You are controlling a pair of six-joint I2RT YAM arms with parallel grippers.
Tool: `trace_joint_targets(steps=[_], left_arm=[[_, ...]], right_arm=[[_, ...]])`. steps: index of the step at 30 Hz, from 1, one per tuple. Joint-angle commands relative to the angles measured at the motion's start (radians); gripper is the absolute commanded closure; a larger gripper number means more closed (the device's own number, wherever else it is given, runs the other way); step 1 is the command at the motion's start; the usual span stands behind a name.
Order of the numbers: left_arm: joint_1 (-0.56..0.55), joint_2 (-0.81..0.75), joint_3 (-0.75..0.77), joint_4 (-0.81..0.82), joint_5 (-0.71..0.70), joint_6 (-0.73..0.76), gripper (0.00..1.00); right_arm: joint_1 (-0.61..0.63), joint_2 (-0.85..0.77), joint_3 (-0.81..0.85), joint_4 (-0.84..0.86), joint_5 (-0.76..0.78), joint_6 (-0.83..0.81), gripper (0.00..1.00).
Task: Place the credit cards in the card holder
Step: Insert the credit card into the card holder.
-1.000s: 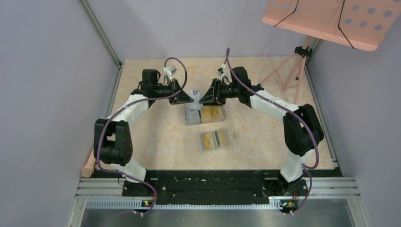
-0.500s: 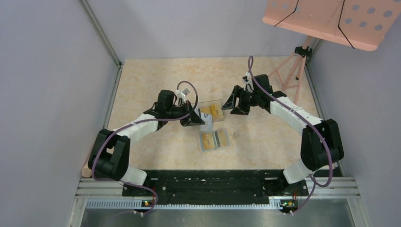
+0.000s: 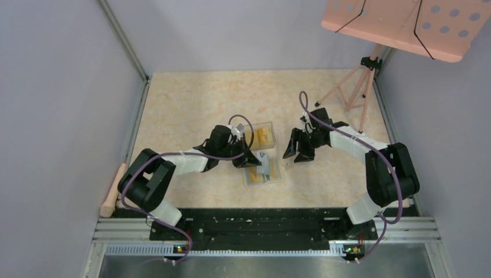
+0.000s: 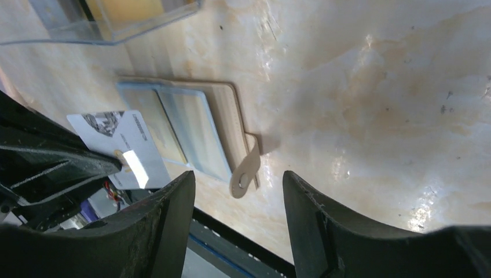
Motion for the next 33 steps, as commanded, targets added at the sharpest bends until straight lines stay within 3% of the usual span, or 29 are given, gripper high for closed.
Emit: trace_joint_targets(steps=[1,12,21,33], left_arm=[[-0.01,0.009,-0.054,0.109,-0.065,-0.027,1.0],[-0.01,-0.009,-0.159,0.172,-0.117,-0.046,1.0],[-0.019,0.064,-0.136,0.237,-0.092,-0.067,1.0],[-0.025,0.06,-0.115,0.181,-0.102,-0.073,1.0]], right_arm=[[-0.005,0.021,-0.034,0.071,-0.038,-0.008,0.44],[0.017,0.028,-0.188,0.238,-0.138,0.081,0.5],[0.059,0.06,-0.188,0.244,-0.157,0.114,0.6],[0.113,0.074,-0.242,0.327,-0.2,0.206,0.75]])
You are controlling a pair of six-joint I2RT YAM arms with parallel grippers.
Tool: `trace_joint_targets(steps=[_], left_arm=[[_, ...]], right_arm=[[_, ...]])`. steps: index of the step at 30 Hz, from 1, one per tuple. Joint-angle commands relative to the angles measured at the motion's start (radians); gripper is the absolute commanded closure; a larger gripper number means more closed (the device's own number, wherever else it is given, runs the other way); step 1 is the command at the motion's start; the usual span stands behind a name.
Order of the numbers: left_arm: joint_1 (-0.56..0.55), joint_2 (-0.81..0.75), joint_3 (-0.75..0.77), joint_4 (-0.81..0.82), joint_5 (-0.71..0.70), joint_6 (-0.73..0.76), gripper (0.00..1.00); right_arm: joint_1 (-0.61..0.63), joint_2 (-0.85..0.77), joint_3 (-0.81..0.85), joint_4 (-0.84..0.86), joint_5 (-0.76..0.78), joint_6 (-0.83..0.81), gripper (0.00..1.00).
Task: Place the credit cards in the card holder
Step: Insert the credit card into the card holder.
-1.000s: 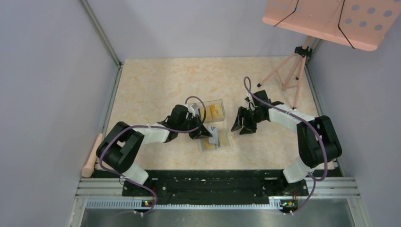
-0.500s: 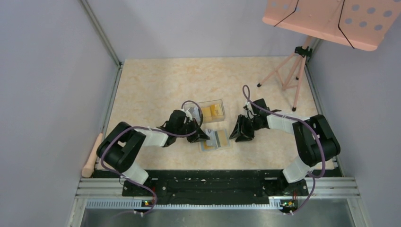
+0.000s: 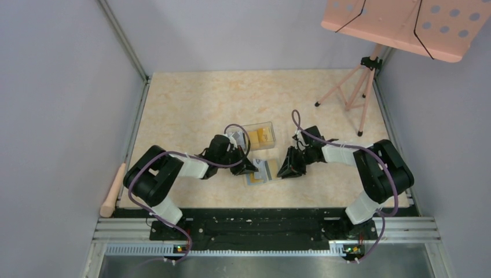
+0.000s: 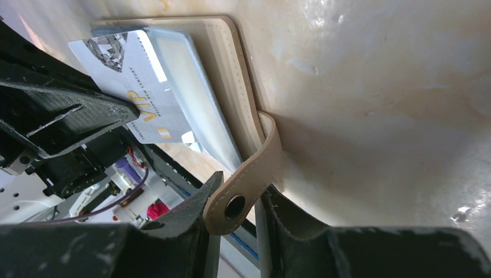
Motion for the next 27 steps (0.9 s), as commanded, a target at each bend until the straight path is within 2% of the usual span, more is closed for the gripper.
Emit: trace_joint_targets(steps=[1,6,8,12,17,22,25,27], left_arm=[[-0.005,-0.014,0.024,-0.004,-0.012,-0.007,1.0],[-0.005,-0.012,0.015,-0.001,-0.016,-0.023,1.0],[-0.005,-0.014,0.013,-0.006,-0.019,-0.028,1.0],[-0.005,-0.018,0.007,-0.013,-0.02,-0.035,1.0],[-0.013,-0.021,0.006,-0.014,-0.015,-0.045,1.0],[-0.02,-0.035,0.007,-0.042,-0.02,-0.051,1.0],[-0.024,-0.056,0.006,-0.073,-0.03,-0.049,1.0],[-0.023,-0.069,0.004,-0.099,-0.041,-0.047,1.0]], right_arm=[[0.02,0.019,-0.016,0.063,-0.032,0.039,0.76],[0.027,0.006,-0.022,0.068,-0.03,0.045,0.75],[0.027,-0.018,0.009,0.012,0.023,0.013,0.71],[0.021,-0.048,0.1,-0.139,0.174,-0.082,0.55],[0.005,-0.012,0.134,-0.186,0.227,-0.125,0.48],[0.004,0.063,0.134,-0.146,0.163,-0.118,0.49],[0.004,0.079,0.137,-0.133,0.155,-0.111,0.53],[0.004,0.081,0.133,-0.121,0.148,-0.103,0.6]])
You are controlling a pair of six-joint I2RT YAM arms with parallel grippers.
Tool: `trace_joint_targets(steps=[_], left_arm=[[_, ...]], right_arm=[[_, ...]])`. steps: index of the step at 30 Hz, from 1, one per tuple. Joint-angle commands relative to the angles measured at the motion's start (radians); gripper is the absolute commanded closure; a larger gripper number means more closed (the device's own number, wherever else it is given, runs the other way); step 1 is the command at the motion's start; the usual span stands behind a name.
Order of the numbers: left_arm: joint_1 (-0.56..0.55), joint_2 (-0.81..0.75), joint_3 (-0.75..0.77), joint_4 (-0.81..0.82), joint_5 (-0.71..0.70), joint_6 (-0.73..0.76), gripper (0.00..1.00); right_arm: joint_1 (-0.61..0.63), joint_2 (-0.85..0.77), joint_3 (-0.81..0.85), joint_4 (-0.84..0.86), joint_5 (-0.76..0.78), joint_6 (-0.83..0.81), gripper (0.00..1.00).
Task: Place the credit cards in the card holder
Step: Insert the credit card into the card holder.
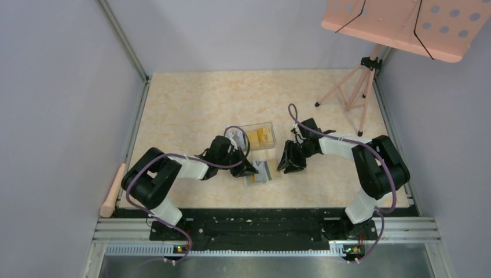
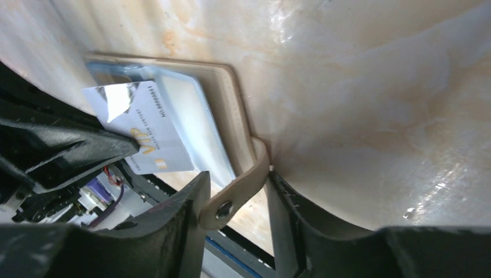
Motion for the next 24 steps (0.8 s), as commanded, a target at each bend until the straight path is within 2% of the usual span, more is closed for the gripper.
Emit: trace_joint_targets(steps=[1,7,10,16,24], left_arm=[[-0.007,-0.06,0.002,-0.06,-0.034,0.002,1.0],[-0.008,-0.074,-0.004,-0.08,-0.039,-0.006,1.0],[-0.007,-0.072,-0.01,-0.077,-0.041,-0.011,1.0],[-0.006,-0.043,-0.012,-0.06,-0.043,-0.023,1.0],[-0.001,-0.078,-0.012,-0.116,-0.1,-0.004,1.0]], right_arm=[[-0.001,0.036,-0.003,0.015,0.033,-0.014,0.64],[0.001,0.025,-0.029,0.039,-0.006,0.008,0.92],[0.004,0.018,-0.064,0.067,-0.043,0.041,0.97],[0.023,0.003,-0.12,0.124,-0.08,0.095,1.0],[0.024,0.002,-0.131,0.136,-0.089,0.093,1.0]])
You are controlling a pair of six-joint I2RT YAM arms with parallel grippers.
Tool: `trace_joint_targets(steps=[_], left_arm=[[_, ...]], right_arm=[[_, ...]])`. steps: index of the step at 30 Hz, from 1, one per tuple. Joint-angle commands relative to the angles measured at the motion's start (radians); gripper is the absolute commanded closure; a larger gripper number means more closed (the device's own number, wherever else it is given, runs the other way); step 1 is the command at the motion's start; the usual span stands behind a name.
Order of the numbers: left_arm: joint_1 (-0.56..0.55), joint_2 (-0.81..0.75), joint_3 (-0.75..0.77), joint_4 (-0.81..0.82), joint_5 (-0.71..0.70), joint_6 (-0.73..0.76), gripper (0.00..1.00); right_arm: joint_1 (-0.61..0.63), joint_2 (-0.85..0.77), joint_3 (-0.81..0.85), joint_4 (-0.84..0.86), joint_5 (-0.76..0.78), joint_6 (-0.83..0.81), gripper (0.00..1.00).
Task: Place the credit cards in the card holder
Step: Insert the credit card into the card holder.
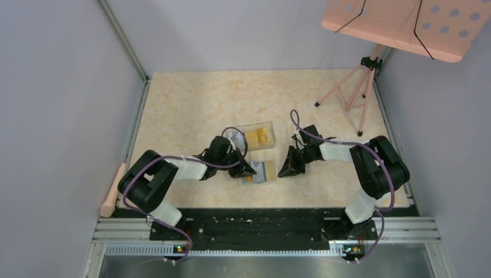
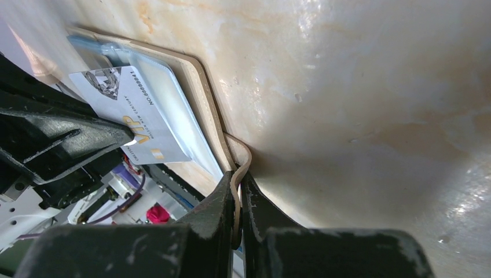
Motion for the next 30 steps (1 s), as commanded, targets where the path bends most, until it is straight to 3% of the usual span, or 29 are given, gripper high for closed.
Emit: trace_joint_targets(steps=[1,18,30], left_arm=[[0.004,-0.032,-0.013,-0.015,-0.062,0.011,1.0],[0.007,0.06,0.053,0.01,-0.041,0.064,1.0],[-0.002,0.116,0.058,0.037,0.021,0.025,1.0]], right_arm=[[0.024,-0.008,-0.026,0.005,0.005,-0.001,1.0],[0.023,0.007,-0.049,0.019,-0.008,-0.019,1.0],[0.024,0.016,-0.043,0.026,-0.013,-0.019,1.0]])
